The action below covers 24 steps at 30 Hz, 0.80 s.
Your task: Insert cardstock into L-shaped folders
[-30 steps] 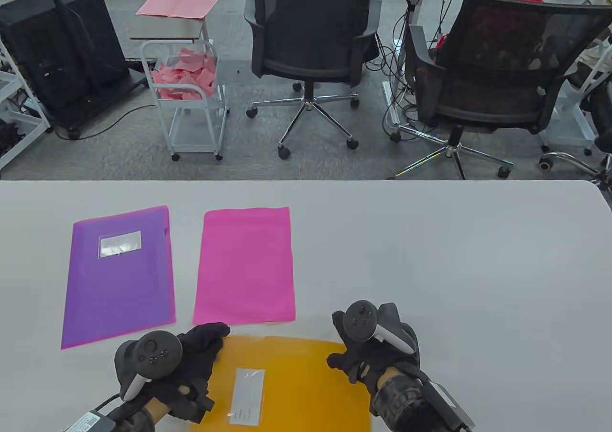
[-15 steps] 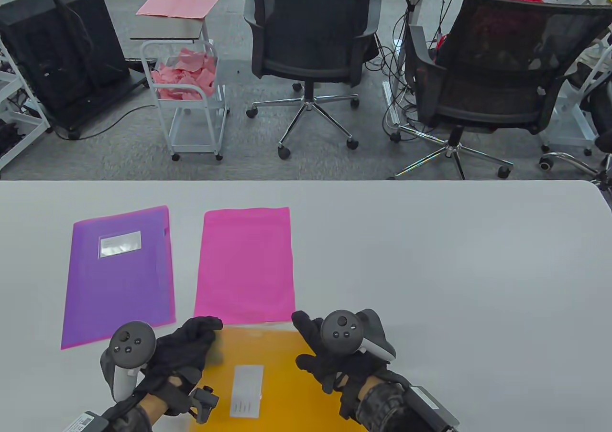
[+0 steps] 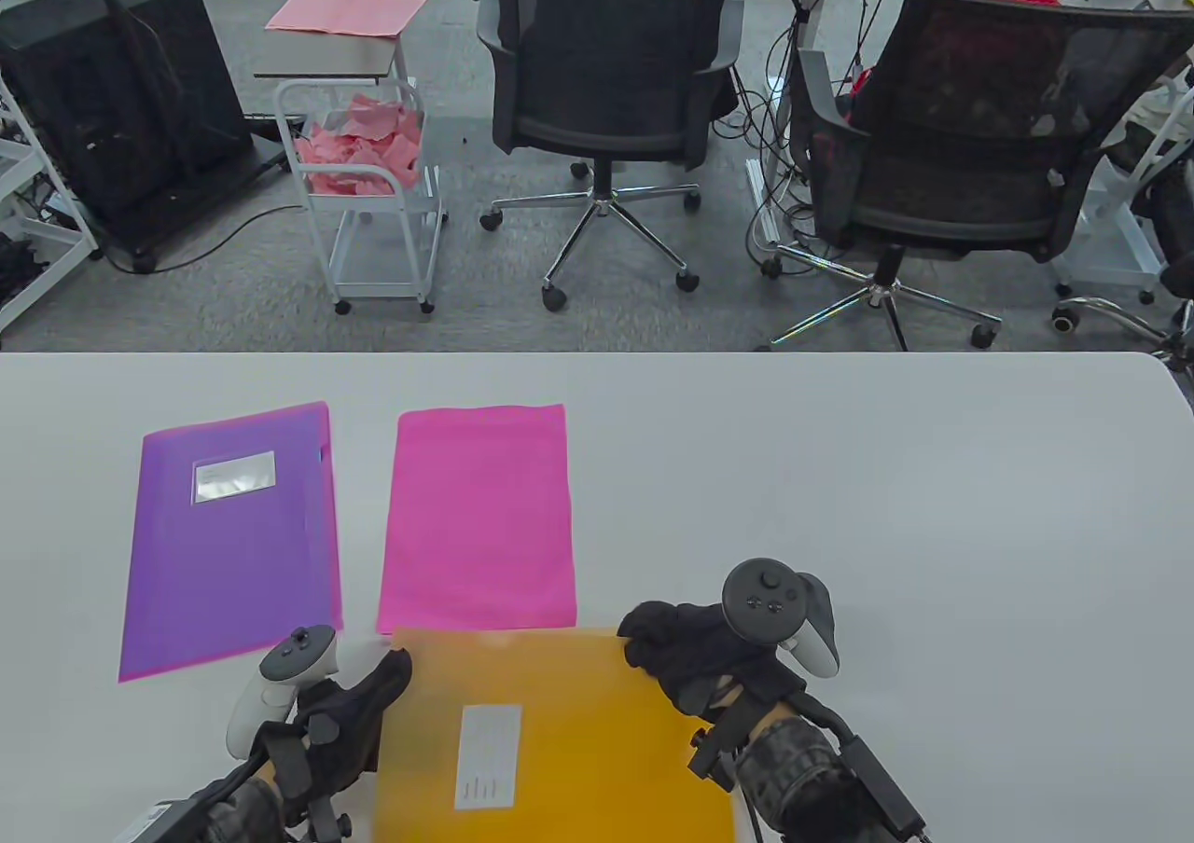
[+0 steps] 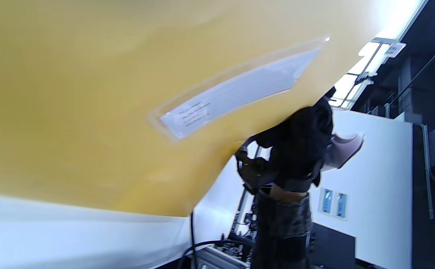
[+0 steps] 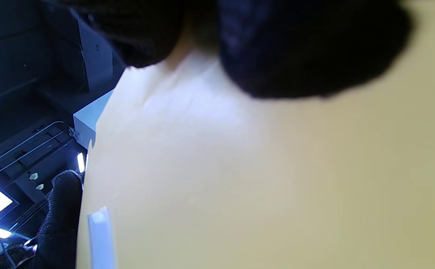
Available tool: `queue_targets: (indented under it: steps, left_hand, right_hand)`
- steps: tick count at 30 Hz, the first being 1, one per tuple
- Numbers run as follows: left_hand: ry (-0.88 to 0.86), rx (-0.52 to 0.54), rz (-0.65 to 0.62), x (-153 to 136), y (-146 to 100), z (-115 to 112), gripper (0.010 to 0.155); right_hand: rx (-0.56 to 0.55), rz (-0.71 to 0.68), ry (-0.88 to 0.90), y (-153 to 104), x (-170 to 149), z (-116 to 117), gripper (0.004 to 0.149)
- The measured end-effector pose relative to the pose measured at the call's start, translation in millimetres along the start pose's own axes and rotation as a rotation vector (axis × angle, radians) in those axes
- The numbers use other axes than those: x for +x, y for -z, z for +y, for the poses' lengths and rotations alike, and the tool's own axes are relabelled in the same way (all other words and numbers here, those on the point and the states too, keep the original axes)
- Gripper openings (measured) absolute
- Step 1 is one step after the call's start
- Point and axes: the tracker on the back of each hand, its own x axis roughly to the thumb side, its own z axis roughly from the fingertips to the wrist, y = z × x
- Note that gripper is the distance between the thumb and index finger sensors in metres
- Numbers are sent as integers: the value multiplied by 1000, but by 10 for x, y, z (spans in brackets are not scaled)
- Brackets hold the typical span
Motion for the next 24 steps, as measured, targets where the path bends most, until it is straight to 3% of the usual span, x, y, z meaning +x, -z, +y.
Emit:
queue_targets:
  steps: [2,8,11,13,15,19,20,22,24]
  left_hand:
    - [44,-3,-22,30,-6,24,118]
    - [199,146,-71,369,-48,182,116]
    - [495,313,-38,578,62,296,108]
    - [844,463,18,692,234,375,97]
    - [1130,508,110,726,407,403,89]
    - [1586,367,367,631,790,385,97]
    - [1655,376,415,602,845,375,99]
    - [1716,397,428,580,900,384,94]
    - [1656,399,375,548,903,374,77]
  right_hand:
    - [-12,20,1,3,-34,5,42]
    - [-14,122,-205,-19,-136,-78,42]
    - [-3,171,-217,-49,-216,-124,43]
    - [6,221,-204,-74,-268,-162,43]
    - [15,256,-225,-97,-303,-203,43]
    - [7,300,-213,-155,-384,-280,43]
    - [6,308,-204,-166,-406,-296,43]
    - [0,322,-190,-182,-444,-322,43]
    - [-7,336,-173,-196,-488,-352,43]
